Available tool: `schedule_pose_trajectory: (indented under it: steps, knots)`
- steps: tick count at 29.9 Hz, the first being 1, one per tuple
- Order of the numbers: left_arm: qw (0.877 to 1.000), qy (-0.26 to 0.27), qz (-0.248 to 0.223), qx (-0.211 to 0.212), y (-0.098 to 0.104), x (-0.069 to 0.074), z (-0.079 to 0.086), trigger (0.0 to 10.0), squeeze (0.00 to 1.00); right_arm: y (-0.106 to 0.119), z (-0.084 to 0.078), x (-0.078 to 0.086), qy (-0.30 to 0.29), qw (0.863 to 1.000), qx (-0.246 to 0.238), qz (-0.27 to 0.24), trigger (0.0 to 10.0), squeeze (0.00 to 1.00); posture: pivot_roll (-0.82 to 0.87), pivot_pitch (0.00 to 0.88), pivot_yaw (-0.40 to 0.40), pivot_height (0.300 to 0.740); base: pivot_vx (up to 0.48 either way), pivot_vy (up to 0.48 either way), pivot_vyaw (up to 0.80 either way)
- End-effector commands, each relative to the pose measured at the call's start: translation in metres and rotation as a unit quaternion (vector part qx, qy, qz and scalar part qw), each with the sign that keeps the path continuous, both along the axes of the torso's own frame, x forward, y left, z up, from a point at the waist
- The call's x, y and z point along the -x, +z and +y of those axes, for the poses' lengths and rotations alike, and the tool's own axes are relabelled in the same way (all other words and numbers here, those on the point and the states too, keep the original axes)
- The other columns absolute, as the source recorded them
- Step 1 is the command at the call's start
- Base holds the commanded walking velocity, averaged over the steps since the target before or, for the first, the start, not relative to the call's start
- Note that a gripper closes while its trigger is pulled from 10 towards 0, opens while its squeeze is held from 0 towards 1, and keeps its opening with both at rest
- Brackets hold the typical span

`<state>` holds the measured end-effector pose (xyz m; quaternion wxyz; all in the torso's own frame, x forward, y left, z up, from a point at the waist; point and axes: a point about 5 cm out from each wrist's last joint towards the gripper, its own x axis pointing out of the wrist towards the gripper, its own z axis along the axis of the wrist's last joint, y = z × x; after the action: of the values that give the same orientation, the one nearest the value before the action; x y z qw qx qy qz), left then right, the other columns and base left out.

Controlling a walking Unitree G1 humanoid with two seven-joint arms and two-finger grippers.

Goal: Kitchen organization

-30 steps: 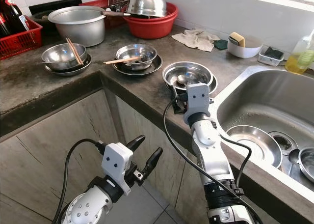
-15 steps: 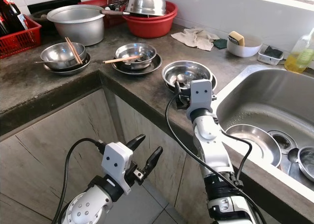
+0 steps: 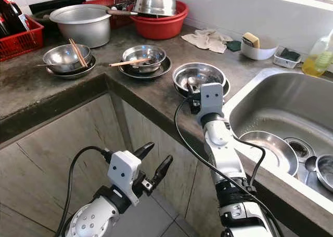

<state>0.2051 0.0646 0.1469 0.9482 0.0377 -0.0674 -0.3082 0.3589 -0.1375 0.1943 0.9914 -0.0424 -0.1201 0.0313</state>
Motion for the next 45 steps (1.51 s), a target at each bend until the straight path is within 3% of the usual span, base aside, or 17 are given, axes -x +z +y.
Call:
schedule_pose_trajectory:
  steps: [1, 4, 5, 6, 25, 34, 40, 45]
  knots:
    - [1.0, 0.0, -0.013, 0.001, 0.005, 0.002, -0.001, 10.0, 0.0, 0.005, -0.002, -0.002, -0.004, 1.0, 0.0, -0.009, 10.0, 0.0, 0.17, 0.105, -0.05, 0.74, 0.0, 0.0, 0.0]
    - [1.0, 0.002, -0.013, 0.0, 0.005, 0.002, -0.001, 10.0, 0.0, 0.006, -0.003, -0.002, -0.004, 1.0, 0.0, -0.011, 10.0, 0.0, 0.17, 0.106, -0.05, 0.74, 0.0, 0.0, 0.0]
    - [1.0, 0.002, -0.014, 0.0, 0.005, 0.002, -0.001, 10.0, 0.0, 0.006, -0.003, -0.003, -0.005, 1.0, 0.001, -0.011, 1.9, 0.0, 0.17, 0.108, -0.051, 0.74, 0.0, 0.0, 0.0]
    - [1.0, 0.004, -0.014, 0.0, 0.005, 0.002, 0.0, 10.0, 0.0, 0.006, -0.003, -0.002, -0.006, 1.0, -0.001, -0.012, 0.0, 0.0, 0.17, 0.11, -0.049, 0.74, 0.0, 0.0, 0.0]
    - [1.0, 0.008, -0.015, -0.001, 0.005, 0.001, 0.001, 10.0, 0.0, 0.018, -0.005, -0.005, -0.013, 0.999, -0.005, -0.033, 0.0, 0.0, 0.17, 0.114, -0.051, 0.74, 0.0, 0.0, 0.0]
    - [1.0, 0.01, -0.015, -0.001, 0.006, 0.0, 0.001, 10.0, 0.0, 0.038, 0.003, -0.001, 0.001, 0.997, -0.03, -0.074, 0.0, 0.0, 0.17, 0.114, -0.049, 0.74, 0.0, 0.0, 0.0]
    - [1.0, 0.017, -0.016, -0.003, 0.006, -0.001, 0.002, 10.0, 0.0, 0.05, 0.006, 0.008, 0.008, 0.994, -0.028, -0.103, 0.0, 0.0, 0.17, 0.114, -0.049, 0.74, 0.0, 0.0, 0.0]
    - [0.999, 0.032, -0.022, -0.002, 0.008, -0.003, 0.004, 10.0, 0.0, 0.061, 0.013, 0.029, 0.028, 0.99, -0.014, -0.14, 0.0, 0.0, 0.16, 0.107, -0.046, 0.74, 0.0, 0.0, 0.0]
